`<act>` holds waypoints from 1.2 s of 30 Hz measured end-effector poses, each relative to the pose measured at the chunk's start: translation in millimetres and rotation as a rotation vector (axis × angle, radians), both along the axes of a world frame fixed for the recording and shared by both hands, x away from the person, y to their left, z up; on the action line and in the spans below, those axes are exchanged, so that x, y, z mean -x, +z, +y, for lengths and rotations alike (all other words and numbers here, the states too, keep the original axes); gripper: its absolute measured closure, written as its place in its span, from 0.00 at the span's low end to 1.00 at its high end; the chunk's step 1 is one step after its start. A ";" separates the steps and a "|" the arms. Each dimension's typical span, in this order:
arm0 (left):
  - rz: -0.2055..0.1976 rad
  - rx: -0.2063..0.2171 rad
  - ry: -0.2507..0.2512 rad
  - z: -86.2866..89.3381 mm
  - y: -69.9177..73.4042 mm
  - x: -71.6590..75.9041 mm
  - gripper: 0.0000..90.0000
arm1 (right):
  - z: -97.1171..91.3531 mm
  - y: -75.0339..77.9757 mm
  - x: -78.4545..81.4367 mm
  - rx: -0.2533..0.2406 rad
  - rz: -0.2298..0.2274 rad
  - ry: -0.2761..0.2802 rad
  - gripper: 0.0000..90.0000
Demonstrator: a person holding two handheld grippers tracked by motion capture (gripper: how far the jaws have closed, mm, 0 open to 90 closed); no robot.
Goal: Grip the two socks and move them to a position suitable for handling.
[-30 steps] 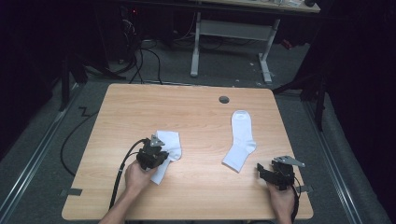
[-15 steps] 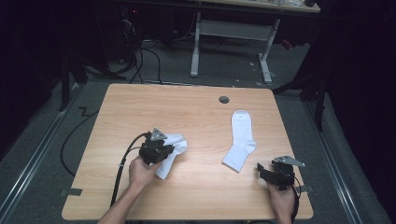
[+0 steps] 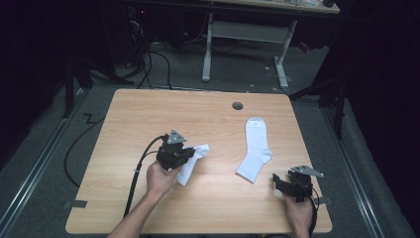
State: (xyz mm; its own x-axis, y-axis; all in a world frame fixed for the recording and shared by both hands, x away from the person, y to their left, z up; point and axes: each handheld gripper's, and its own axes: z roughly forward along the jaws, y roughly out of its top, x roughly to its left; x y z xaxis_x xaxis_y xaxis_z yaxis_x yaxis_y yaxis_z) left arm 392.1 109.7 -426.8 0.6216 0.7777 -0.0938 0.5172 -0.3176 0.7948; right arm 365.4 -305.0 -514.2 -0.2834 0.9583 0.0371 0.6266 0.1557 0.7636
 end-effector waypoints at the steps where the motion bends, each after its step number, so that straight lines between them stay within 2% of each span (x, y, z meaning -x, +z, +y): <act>1: 0.000 0.000 0.000 0.0 0.0 0.0 0.95 | 0.0 0.0 0.0 0.000 0.000 0.000 0.37; 5: 0.002 0.009 -0.012 -11.2 1.4 -2.3 0.95 | 0.1 0.0 0.0 0.002 0.000 0.000 0.37; 11: 0.019 0.017 -0.020 -25.8 -5.5 -5.0 0.95 | 0.4 0.0 0.0 0.004 0.000 -0.001 0.37; 16: 0.041 0.009 -0.026 -35.6 -15.1 -7.6 0.94 | 1.4 -0.1 0.0 0.017 -0.003 0.004 0.37; 18: 0.052 0.018 -0.025 -38.1 -19.5 -8.6 0.94 | 1.7 -0.1 0.0 0.019 -0.003 0.004 0.37; 21: 0.070 0.015 -0.022 -41.6 -28.5 -10.3 0.94 | 3.6 -0.1 0.1 0.040 -0.003 0.008 0.38; 24: 0.097 0.002 -0.016 -45.2 -39.2 -12.7 0.94 | 5.0 -0.1 0.6 0.040 -0.003 0.015 0.40; 30: 0.123 -0.014 -0.016 -53.7 -56.7 -15.5 0.93 | 5.9 0.2 2.2 0.040 -0.014 0.031 0.53; 32: 0.136 -0.005 -0.012 -53.7 -59.2 -16.9 0.92 | 6.4 0.4 2.7 0.040 -0.015 0.037 0.58; 34: 0.145 0.004 -0.013 -53.5 -60.2 -17.9 0.88 | 7.7 0.5 4.0 0.043 -0.026 0.045 0.68; 36: 0.149 0.019 -0.022 -51.9 -60.0 -18.8 0.84 | 11.7 2.4 4.7 0.036 -0.008 0.061 0.75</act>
State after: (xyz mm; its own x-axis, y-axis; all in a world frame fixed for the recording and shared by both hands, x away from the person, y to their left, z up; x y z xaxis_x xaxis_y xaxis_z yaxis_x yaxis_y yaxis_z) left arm 411.0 57.8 -486.7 0.6162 0.7616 -0.2007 0.6232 -0.3157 0.7155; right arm 360.7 -293.3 -511.7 -0.3412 0.9400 0.0005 0.6088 0.2206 0.7621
